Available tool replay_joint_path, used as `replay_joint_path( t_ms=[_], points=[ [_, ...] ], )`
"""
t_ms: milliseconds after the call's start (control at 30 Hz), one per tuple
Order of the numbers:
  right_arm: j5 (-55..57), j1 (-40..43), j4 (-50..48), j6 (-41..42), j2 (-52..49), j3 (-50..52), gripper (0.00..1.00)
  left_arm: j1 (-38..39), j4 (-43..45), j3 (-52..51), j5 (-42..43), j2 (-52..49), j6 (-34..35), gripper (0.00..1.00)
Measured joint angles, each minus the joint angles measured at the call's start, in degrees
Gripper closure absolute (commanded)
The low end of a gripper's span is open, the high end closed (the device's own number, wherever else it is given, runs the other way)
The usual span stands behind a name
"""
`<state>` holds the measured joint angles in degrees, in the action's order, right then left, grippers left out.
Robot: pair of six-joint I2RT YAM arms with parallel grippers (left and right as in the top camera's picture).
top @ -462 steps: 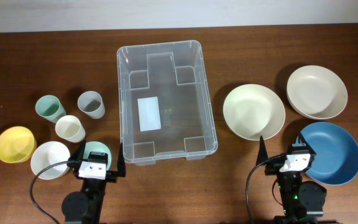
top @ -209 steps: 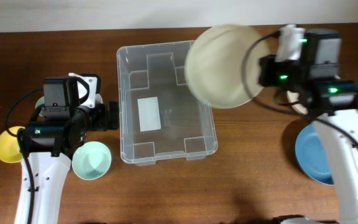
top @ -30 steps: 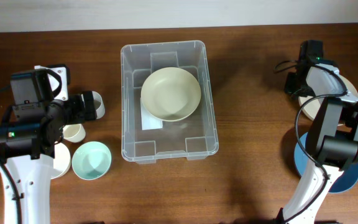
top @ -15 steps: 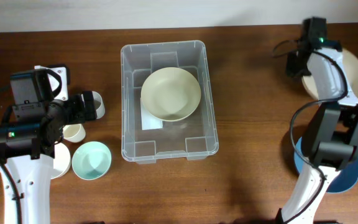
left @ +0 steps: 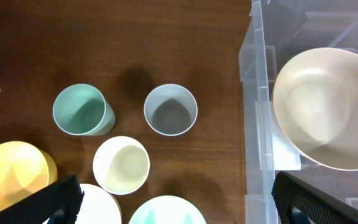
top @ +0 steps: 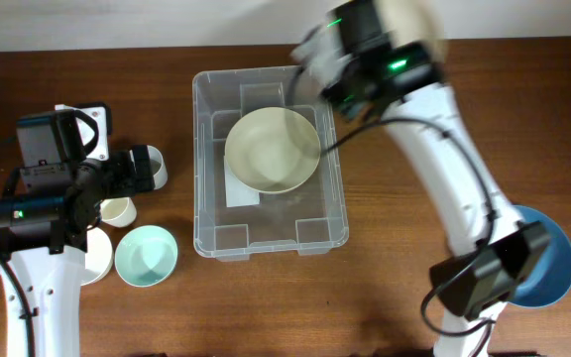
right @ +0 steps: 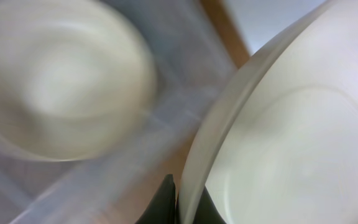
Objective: Pack container
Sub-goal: 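Carry the beige bowl into the bin and stack it on the cream bowl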
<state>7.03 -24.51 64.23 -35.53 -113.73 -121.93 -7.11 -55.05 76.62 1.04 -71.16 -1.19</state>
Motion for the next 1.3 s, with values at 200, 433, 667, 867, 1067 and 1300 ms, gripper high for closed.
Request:
replay_joint_path(
  t_ms=[200,433,667,867,1067,1300],
  points=[
    [-8.17,-8.17,2.67,-10.12,-0.11,0.00,0.96,0.00,0.00,0.00,0.00,0.00,0.00,0.01],
    [-16.37,-8.96,5.95,-15.17,-0.72,0.07,0.96,0.02,0.00,0.00,0.00,0.00,0.00,0.01],
    [-19.65,-8.96,5.97,-19.37,-4.87,1.42,0.96,0.00,0.00,0.00,0.00,0.00,0.00,0.01],
    [-20.26,-8.96,5.70,-21.70,-9.09,1.84,0.95,0.02,0.00,0.00,0.00,0.00,0.00,0.01],
    [-20.46,-8.92,4.94,-22.38,-10.73,1.86,0.68,0.00,0.00,0.00,0.00,0.00,0.00,0.01],
    [-20.46,-8.92,4.46,-22.47,-10.75,1.84,0.51,0.00,0.00,0.00,0.00,0.00,0.02,0.01]
  ],
)
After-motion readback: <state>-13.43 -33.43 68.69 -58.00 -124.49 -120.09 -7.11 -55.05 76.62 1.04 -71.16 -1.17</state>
